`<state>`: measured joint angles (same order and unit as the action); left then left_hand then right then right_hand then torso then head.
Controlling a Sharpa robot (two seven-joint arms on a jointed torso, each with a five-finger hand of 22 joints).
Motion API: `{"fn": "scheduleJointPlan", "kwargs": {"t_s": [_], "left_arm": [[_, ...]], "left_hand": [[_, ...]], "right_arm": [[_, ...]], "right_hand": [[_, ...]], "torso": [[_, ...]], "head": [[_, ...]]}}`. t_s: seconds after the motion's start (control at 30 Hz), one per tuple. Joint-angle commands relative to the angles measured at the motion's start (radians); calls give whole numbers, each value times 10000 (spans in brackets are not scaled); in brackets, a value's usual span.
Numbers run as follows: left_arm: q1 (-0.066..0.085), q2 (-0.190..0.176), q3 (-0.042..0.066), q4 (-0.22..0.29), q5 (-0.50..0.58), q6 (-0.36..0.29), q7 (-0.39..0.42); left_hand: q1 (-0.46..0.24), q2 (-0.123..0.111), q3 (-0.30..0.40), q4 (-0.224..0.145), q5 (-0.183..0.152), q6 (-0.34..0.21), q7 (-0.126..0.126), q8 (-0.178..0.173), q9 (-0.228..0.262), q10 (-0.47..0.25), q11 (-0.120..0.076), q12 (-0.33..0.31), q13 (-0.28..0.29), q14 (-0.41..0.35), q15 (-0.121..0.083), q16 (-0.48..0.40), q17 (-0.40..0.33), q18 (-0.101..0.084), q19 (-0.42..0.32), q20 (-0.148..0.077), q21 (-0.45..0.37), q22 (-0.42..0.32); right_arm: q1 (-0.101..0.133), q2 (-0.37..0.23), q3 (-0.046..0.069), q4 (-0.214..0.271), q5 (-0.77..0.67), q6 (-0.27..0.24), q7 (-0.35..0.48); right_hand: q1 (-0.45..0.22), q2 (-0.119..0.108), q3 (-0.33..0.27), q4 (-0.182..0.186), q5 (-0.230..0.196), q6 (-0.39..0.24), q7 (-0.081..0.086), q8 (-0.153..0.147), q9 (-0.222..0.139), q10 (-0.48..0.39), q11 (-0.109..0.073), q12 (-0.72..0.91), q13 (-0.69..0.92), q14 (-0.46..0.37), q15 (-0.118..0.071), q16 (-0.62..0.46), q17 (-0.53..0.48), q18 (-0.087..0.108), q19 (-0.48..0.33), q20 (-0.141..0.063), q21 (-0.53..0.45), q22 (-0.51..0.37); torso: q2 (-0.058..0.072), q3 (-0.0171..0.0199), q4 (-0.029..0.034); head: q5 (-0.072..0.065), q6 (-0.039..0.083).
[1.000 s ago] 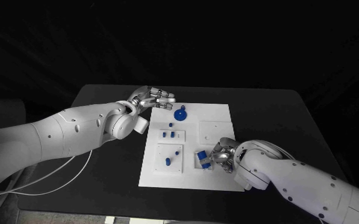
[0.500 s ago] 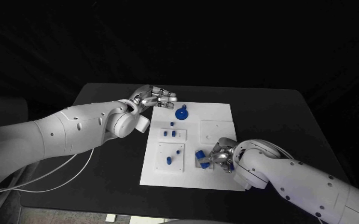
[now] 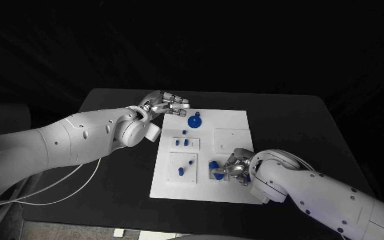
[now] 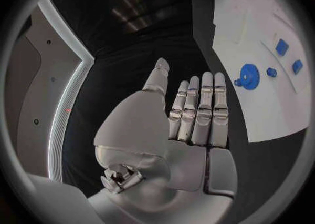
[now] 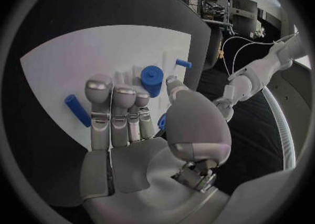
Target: Assemble the parts on the task board
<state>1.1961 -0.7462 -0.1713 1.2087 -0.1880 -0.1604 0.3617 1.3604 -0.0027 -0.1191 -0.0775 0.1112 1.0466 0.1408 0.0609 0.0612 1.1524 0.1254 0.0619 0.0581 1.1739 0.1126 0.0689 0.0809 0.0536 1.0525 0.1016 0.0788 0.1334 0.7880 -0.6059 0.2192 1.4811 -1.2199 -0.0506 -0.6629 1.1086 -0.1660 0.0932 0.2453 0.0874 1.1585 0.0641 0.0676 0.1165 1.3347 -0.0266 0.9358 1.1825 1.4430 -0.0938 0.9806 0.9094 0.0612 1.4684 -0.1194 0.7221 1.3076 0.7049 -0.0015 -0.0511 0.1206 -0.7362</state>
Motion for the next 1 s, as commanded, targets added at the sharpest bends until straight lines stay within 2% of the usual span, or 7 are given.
{"fn": "scheduleJointPlan", "kwargs": {"t_s": [0.03, 0.1, 0.17, 0.53, 0.8, 0.87, 1.0], "left_arm": [[5, 20, 7, 14, -28, 122, 31], [5, 16, 7, 15, -30, 116, 27], [5, 11, 7, 17, -33, 110, 24], [5, -16, 7, 25, -38, 90, 6], [5, -23, 7, 25, -39, 70, -9], [6, -26, 7, 26, -39, 63, -15], [6, -28, 6, 26, -39, 52, -31]], "left_hand": [[-84, -28, -4, 41, 31, -98, 1, 28, 11, -74, -3, -21, 9, 7, 35, -43, 9, -75, -24, -14, 51, -9], [-84, -28, -4, 41, 31, -98, 1, 28, 11, -74, -3, -21, 9, 7, 35, -43, 9, -75, -24, -14, 51, -9], [-84, -28, -4, 41, 31, -98, 1, 28, 11, -74, -3, -21, 9, 7, 35, -43, 9, -75, -24, -14, 51, -9], [-95, -38, 15, 66, 31, -109, 6, 31, 12, -85, 0, -18, 10, 7, 37, -43, 14, -74, -23, -12, 58, -26], [-95, -38, 15, 66, 31, -109, 6, 31, 12, -85, 0, -18, 10, 7, 37, -43, 14, -74, -23, -12, 58, -26], [-95, -38, 15, 66, 31, -109, 6, 31, 12, -85, 0, -18, 10, 7, 37, -43, 14, -74, -23, -12, 58, -26], [-95, -38, 15, 66, 31, -109, 6, 31, 12, -85, 0, -18, 10, 7, 37, -43, 14, -74, -23, -12, 58, -26]], "right_arm": [[-14, -11, -7, 62, -50, 37, 172], [-14, -27, -7, 113, -34, -4, 221], [-15, -54, -7, 193, -19, -26, 262], [-16, -371, -5, 745, -191, -57, 297], [-17, -527, -1, 971, -403, 65, 290], [-17, -542, -1, 1002, -469, 141, 303], [-17, -558, -1, 1022, -797, 337, 358]], "right_hand": [[-108, 371, -1057, -50, 445, -91, -9, -36, 17, -67, -22, -2, 6, 13, -8, -37, 36, 31, 466, 36, -19, 884], [-412, 1158, -2431, -945, 963, -96, -22, -36, 35, -63, -8, 17, 14, 16, -10, -38, 50, 37, 469, 42, -11, 886], [-472, 1294, -2579, -1085, 957, -94, -13, -34, 51, -63, -24, 14, 4, 20, -2, -40, 50, 40, 469, 41, 1, 887], [-481, 1484, -2700, -1298, 1044, -31, -33, -34, 69, -2, -39, 124, 60, 30, -10, 61, 153, 29, 483, 34, 100, 907], [-281, 1885, -2680, -1808, 1134, 92, -64, -33, 78, 66, -64, 171, 77, 31, -26, 110, 217, 9, 483, 20, 226, 922], [-166, 1799, -2372, -2046, 890, 139, -74, -37, 74, 68, -70, 169, 78, 34, -34, 127, 238, -4, 479, 11, 246, 926], [196, 867, -189, -2452, 144, 480, -146, -54, 100, 108, -116, 197, 104, 37, -62, 146, 285, -38, 472, -13, 312, 937]], "torso": [[1, 7, 1], [3, 4, 5], [4, 8, 5], [-3, -1, -9], [3, 0, 5], [7, 1, 7], [2, -3, -1]], "head": [[2, 4], [1, 2], [11, 1], [42, -23], [40, -27], [38, -33], [36, -35]]}}
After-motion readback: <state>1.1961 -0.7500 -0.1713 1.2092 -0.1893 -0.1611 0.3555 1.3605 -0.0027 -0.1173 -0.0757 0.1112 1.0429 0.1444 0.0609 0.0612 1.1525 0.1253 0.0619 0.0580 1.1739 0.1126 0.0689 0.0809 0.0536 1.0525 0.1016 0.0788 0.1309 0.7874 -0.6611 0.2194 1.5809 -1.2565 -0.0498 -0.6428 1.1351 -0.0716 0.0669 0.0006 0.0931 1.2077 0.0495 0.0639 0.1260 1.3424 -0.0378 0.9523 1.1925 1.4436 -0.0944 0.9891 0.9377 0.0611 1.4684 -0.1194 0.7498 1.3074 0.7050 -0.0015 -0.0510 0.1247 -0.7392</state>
